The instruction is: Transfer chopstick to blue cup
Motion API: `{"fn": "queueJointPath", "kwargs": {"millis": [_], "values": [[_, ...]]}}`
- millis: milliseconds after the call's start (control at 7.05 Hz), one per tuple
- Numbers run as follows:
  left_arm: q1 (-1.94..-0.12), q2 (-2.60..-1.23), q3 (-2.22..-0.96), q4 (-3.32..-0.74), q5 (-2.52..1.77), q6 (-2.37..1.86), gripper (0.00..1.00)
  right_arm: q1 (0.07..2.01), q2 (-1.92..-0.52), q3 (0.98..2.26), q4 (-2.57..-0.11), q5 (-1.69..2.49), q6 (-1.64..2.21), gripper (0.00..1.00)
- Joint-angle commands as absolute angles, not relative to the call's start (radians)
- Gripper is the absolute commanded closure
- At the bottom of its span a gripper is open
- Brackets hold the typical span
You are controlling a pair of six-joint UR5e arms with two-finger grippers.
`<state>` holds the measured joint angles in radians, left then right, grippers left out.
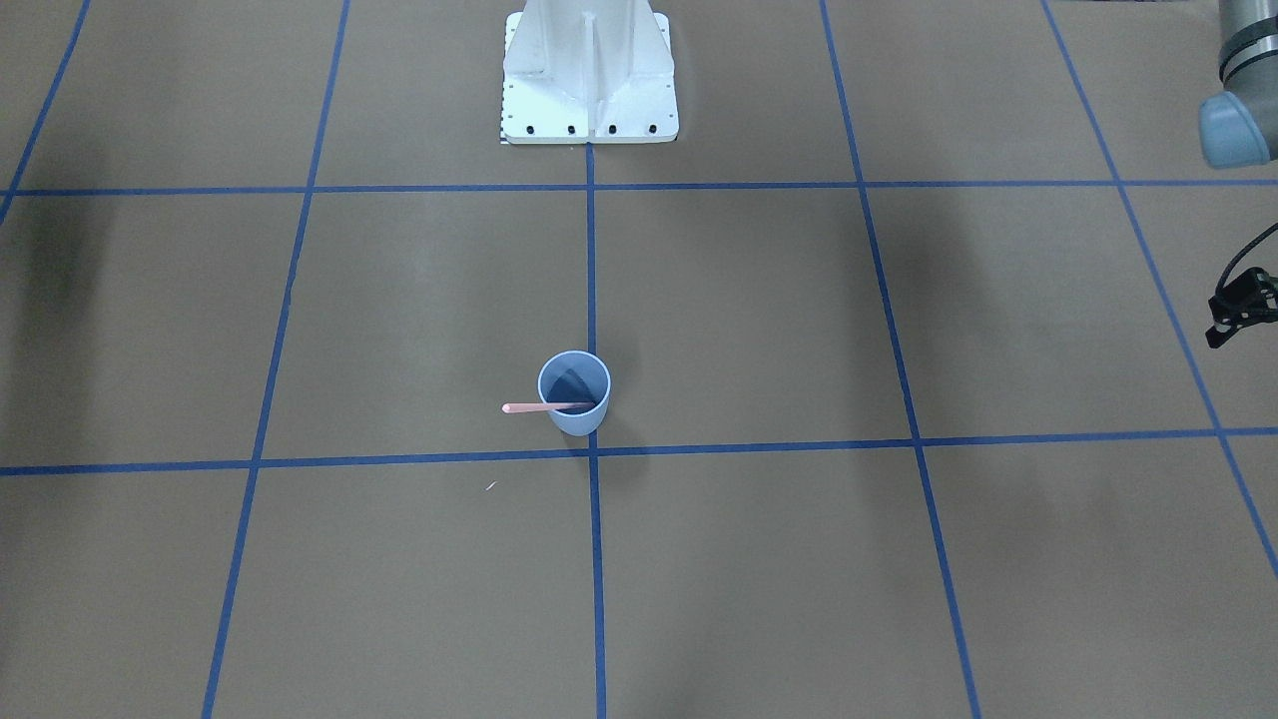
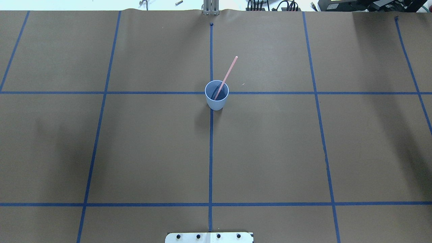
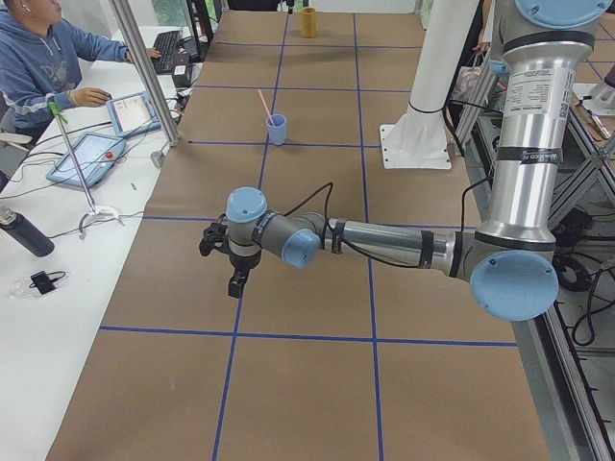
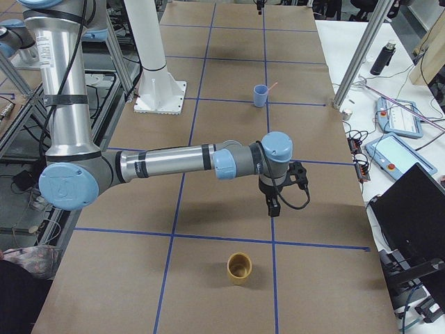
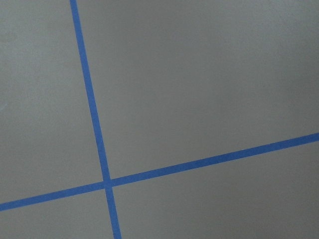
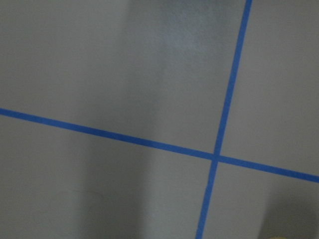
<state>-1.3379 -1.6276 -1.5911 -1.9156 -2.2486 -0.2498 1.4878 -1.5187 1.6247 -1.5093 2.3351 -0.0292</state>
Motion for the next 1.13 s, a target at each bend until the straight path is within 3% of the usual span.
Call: {"fn": "queueJointPath", "kwargs": {"millis": [0, 425, 993], "values": [[-1.406, -1.628, -1.528, -1.908, -2.411, -0.261, 0.01, 1.500, -1.539, 1.578, -1.506, 2.338, -0.077, 0.00], [-1.491, -1.643, -1.565, -1.720, -2.402, -0.194, 0.01, 1.499, -1.534, 1.588, -1.506, 2.338, -0.066, 0.00], [-1.488, -1.596, -1.565, -1.726, -2.336, -0.078, 0.01, 1.499, -1.525, 1.592, -1.506, 2.339, -0.064, 0.00]]}}
